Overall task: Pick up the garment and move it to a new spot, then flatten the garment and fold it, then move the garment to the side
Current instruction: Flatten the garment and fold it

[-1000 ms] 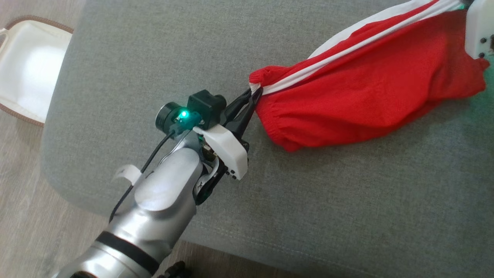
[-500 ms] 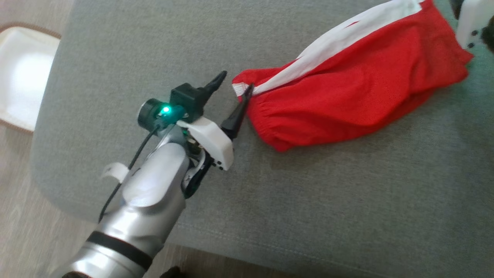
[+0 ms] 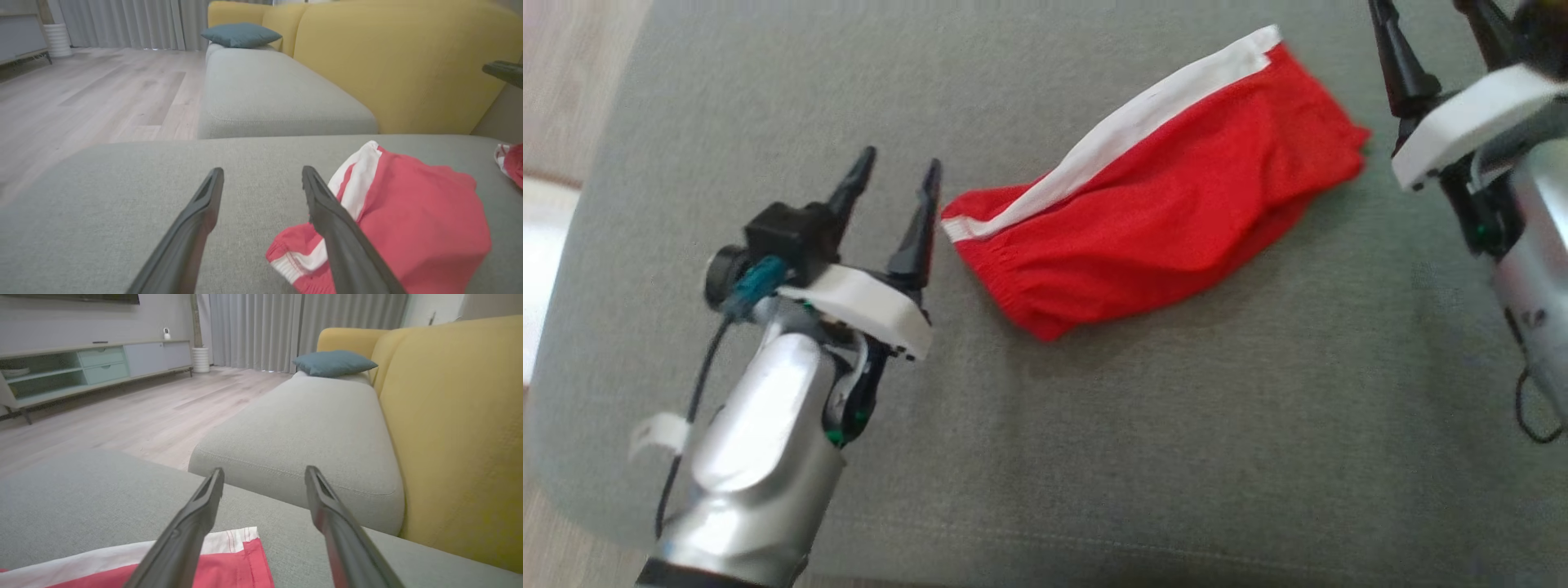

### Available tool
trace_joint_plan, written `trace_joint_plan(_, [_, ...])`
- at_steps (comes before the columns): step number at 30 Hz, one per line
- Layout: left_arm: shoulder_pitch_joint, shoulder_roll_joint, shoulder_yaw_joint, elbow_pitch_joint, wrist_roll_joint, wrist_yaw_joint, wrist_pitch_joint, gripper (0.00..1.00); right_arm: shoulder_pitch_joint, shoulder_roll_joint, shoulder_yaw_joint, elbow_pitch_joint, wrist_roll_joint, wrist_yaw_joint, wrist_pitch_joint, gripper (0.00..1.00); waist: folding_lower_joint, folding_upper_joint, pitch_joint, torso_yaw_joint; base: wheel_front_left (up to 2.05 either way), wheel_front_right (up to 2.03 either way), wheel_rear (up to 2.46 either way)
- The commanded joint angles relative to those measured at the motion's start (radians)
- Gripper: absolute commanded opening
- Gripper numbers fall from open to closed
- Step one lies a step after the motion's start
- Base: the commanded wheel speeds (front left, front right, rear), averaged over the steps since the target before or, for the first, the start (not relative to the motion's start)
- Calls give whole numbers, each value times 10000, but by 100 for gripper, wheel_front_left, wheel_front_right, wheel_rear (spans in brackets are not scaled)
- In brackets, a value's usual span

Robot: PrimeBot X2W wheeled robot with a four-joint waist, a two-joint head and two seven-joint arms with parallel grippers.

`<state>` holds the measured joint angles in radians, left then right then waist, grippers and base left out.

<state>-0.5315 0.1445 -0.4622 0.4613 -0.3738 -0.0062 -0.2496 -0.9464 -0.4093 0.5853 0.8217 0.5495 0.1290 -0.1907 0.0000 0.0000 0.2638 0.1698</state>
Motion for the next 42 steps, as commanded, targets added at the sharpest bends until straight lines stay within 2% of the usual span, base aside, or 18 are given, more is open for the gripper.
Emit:
trace_joint_plan(1, [-155,299,457,-389,62,68,-121,100,147,123,-49,-308,-75,17,-152,100,0,0,-361,-350,0,0,0])
trace_joint_plan(7, [749,185,1450,-1523,224,221,-122,100,1437,577,-1096,-1205,-863,17,-675,100,0,0,-900,-855,0,0,0])
trace_joint_plan(11, [1385,41,2113,-2209,446,275,-122,100,2641,1064,-2235,-2406,-1758,17,-704,100,0,0,-1176,-1190,0,0,0])
trace_joint_plan(15, [2050,-159,2599,-2724,725,211,-122,100,4074,1818,-3389,-3729,-2741,17,-707,100,0,0,-1315,-1489,0,0,0])
trace_joint_plan(21, [2940,-533,3126,-3043,986,-25,-122,100,5990,2910,-4537,-5188,-3787,17,-709,100,0,0,-1496,-1881,0,0,0])
trace_joint_plan(26, [3526,-774,3324,-3032,1181,-258,-122,100,7102,3329,-4767,-5929,-4228,17,-709,100,0,0,-1544,-2103,0,0,0])
trace_joint_plan(32, [3768,-910,3413,-3104,1283,-409,-122,100,7789,3520,-4868,-6345,-4385,17,-710,100,0,0,-1547,-2141,0,0,0])
trace_joint_plan(38, [3668,-938,3403,-3220,1237,-465,-122,100,7895,3580,-4960,-6318,-4373,17,-674,100,0,0,-1394,-1816,0,0,0])
trace_joint_plan(42, [3626,-940,3268,-3178,1193,-446,-122,100,7751,3586,-4795,-6147,-3752,17,-359,100,0,0,-1259,-1561,0,0,0])
